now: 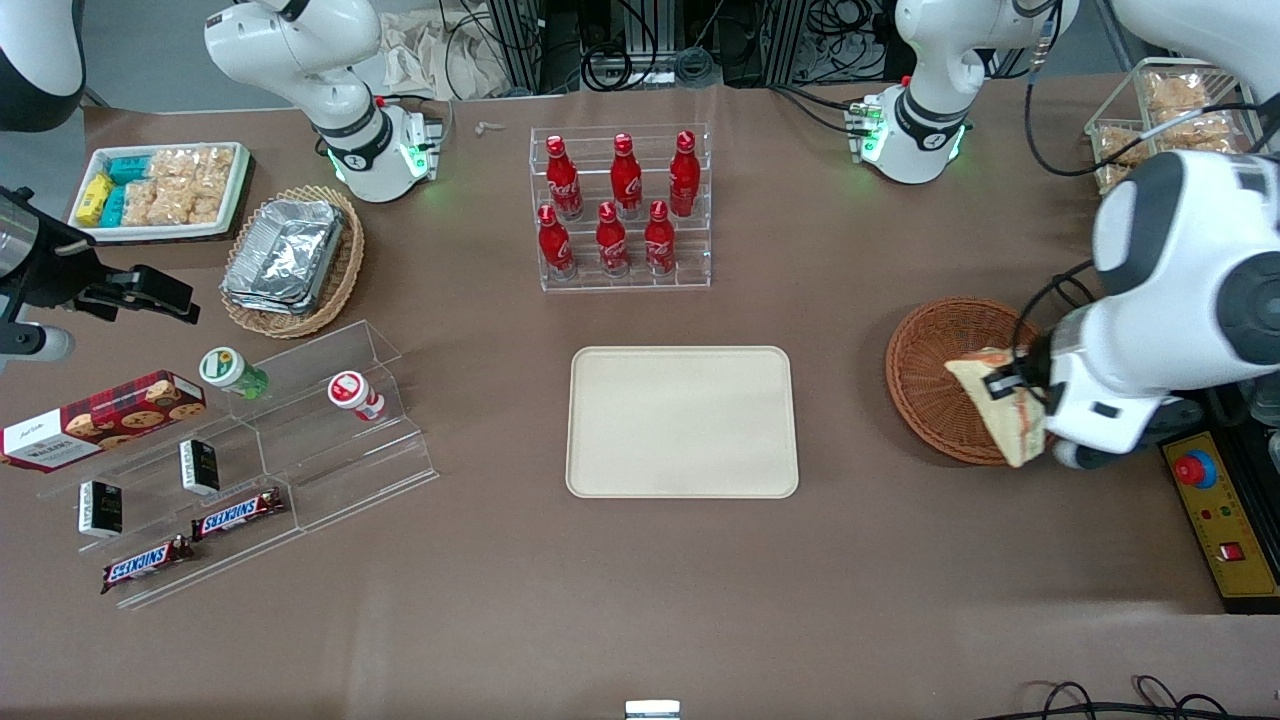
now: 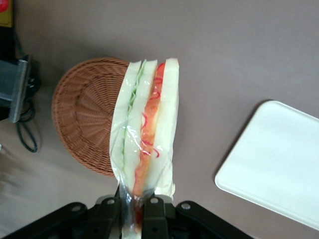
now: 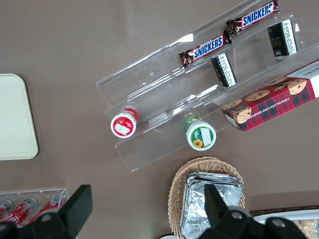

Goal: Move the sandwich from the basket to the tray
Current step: 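Lift the sandwich with the left gripper and carry it over the cream tray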

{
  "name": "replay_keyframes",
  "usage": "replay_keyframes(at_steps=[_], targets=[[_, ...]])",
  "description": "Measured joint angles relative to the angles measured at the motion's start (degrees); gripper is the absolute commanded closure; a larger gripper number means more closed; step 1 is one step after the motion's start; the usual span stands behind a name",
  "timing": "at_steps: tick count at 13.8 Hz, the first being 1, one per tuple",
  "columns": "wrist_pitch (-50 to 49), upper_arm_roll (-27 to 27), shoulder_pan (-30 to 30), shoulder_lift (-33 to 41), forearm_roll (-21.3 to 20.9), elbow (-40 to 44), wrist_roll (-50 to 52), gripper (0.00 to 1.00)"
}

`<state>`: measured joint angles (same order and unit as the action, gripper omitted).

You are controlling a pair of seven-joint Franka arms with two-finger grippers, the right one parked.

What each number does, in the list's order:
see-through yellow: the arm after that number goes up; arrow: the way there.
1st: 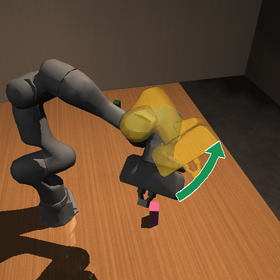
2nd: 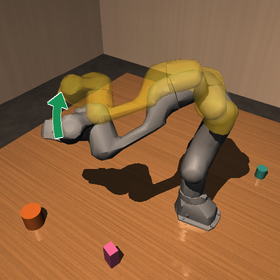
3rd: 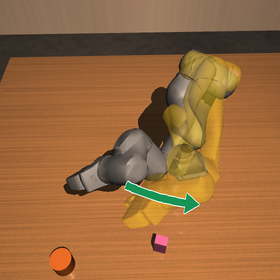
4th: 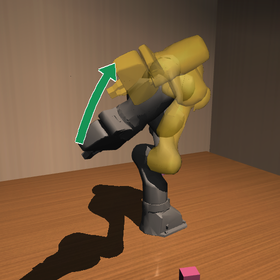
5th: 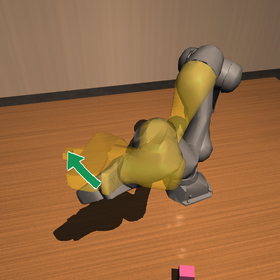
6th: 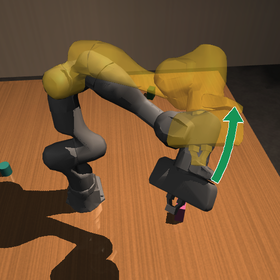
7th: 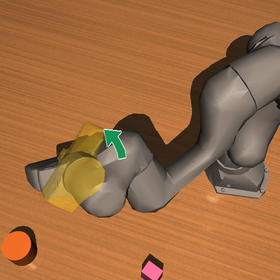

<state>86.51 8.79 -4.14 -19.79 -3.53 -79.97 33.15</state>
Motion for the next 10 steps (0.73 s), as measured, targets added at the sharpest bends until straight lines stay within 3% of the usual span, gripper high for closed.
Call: replay_keyframes(at_steps=[2,6,10], targets=[[0.1,0.7,-2.5,-0.4,0.0,0.2,0.0,0.92],[3.9,1.1,-7.9,-2.1,0.1,0.4,-0.1,0.98],[10.8,1.3,-14.5,-8.9,0.1,0.4,0.0,0.98]])
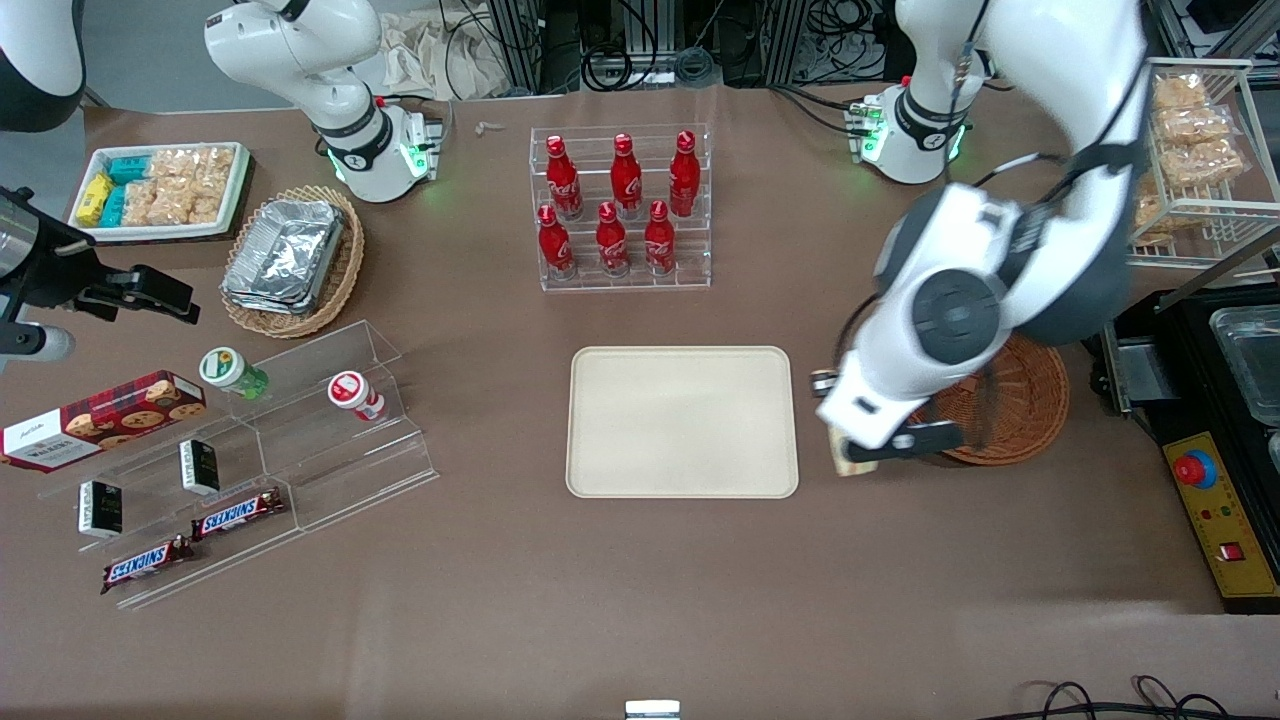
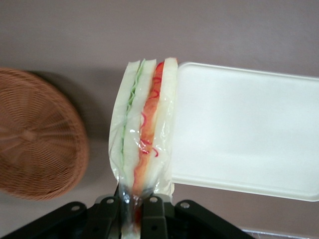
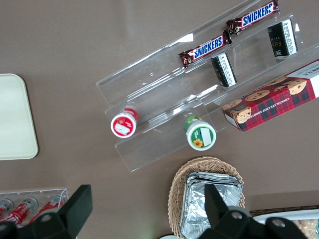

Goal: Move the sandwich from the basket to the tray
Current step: 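Lift the sandwich with the left gripper and carry it over the cream tray, then lower the sandwich onto the tray and open the left gripper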

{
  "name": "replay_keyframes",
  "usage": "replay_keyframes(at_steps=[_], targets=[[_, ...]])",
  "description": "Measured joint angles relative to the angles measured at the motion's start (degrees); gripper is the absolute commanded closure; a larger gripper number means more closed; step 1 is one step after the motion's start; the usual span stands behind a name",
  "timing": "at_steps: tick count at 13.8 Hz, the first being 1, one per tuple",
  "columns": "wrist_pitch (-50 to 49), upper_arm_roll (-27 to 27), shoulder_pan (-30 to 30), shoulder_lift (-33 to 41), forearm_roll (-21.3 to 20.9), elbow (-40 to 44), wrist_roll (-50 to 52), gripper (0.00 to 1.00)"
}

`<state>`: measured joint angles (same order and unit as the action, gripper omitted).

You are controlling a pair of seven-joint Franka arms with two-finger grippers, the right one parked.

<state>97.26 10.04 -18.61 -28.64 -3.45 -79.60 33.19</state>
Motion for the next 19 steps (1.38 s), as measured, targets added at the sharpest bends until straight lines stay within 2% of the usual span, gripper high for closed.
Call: replay_keyframes(at_steps=[5,11,12,14,19], targets=[[4.3,0.0,-4.2,-6.9,0.0,0.1,-0.1,1.0],[6.7,-0.1,-4.4,-13.8,0.0,0.2,-3.8,0.99],[7.5,-0.1,-4.4,-14.6,0.0,0.2,-3.9,0.87],[8.2,-0.1,-4.4,-15.6,-0.1,0.2,-4.0,0.02],[7.1,-0.4,-4.3,-14.7,-0.2,1.1,-3.6,0.0]])
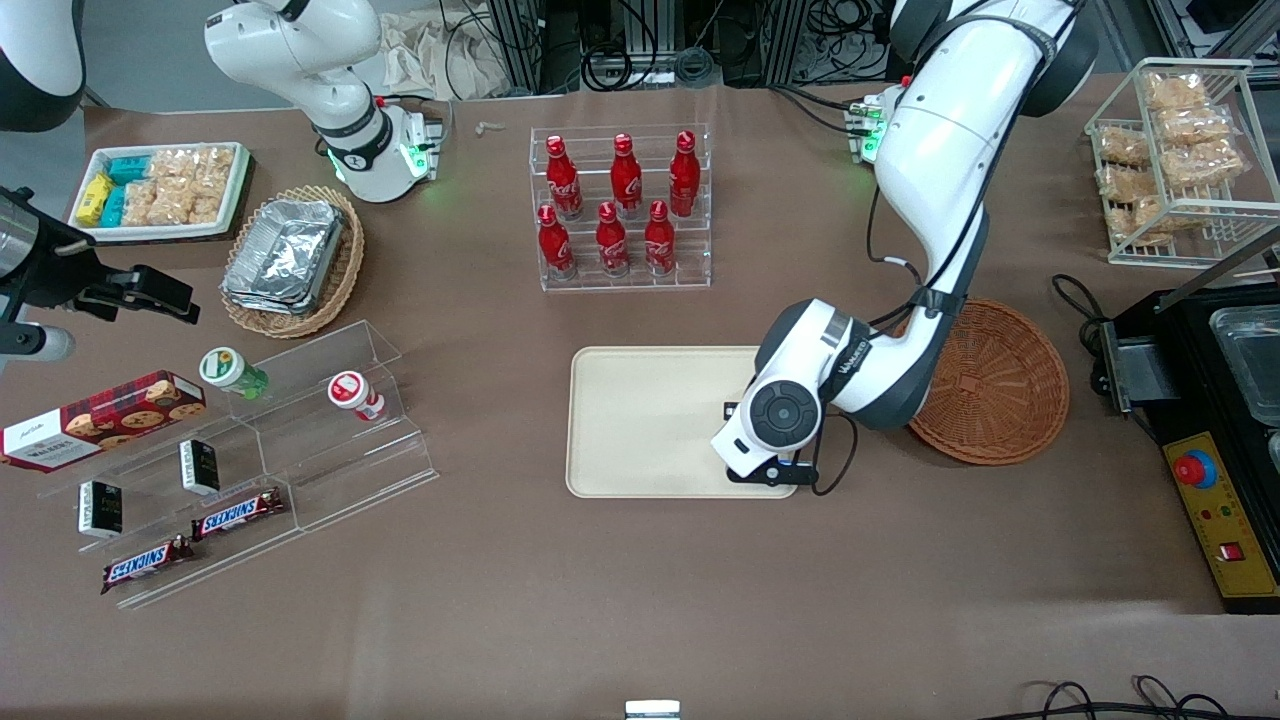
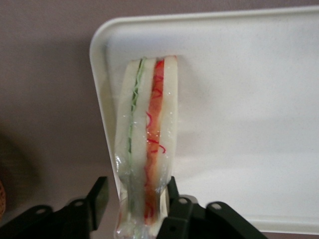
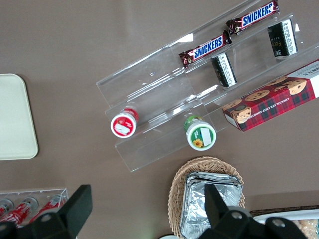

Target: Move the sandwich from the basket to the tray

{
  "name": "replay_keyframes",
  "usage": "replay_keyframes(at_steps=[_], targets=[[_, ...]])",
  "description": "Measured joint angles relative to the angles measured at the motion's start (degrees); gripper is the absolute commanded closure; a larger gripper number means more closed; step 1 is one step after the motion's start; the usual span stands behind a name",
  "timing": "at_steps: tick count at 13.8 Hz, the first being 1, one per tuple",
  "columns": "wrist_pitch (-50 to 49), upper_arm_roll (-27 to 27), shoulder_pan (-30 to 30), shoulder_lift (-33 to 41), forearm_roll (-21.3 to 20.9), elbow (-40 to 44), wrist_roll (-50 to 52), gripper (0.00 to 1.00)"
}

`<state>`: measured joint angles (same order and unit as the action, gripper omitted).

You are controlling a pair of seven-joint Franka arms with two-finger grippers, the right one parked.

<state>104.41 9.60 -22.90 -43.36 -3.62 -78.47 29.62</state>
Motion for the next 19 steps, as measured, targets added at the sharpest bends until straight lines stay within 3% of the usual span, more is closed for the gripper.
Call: replay_keyframes(at_steps=[4,9,15,19], targets=[[-4.2,-1.3,2.8,6.8,-0.6,1.7,-2.2,0.0],[-12.3,-1.7,13.7,17.6,0.3,2.2,-14.2,0.0],[-15.3,-1.8,22.1,24.2,0.5,2.2,-24.0,0.0],[-16.6,-1.8,25.4,27.3,0.5,3.4,-24.4,0.0]])
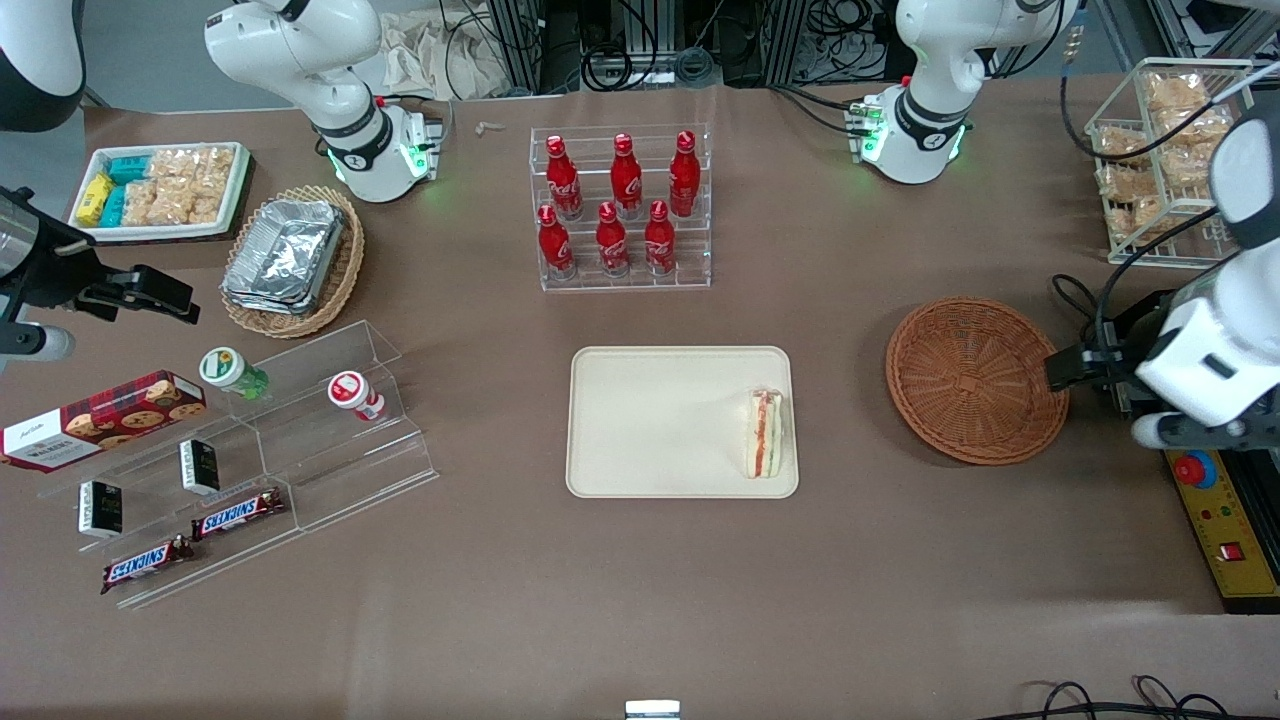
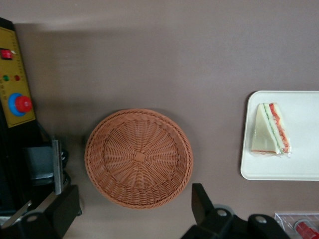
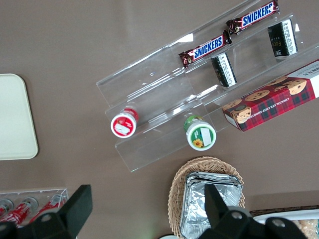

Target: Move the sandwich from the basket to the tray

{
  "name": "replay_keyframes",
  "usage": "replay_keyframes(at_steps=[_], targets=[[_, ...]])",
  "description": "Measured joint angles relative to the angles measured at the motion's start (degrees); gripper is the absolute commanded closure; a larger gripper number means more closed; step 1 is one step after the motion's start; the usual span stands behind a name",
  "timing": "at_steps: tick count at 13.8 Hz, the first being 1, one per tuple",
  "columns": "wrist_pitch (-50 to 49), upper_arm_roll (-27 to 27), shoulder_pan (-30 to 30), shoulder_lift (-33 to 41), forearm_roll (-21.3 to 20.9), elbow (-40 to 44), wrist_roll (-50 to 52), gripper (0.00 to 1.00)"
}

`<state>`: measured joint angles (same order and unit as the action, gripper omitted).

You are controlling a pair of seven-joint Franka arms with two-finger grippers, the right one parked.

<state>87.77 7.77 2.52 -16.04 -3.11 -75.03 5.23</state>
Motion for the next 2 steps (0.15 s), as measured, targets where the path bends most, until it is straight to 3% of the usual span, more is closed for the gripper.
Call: replay_keyframes(at_steps=[2], targets=[[-0.5,0.0,0.0,0.1,0.0,0.7,3.1,0.0]])
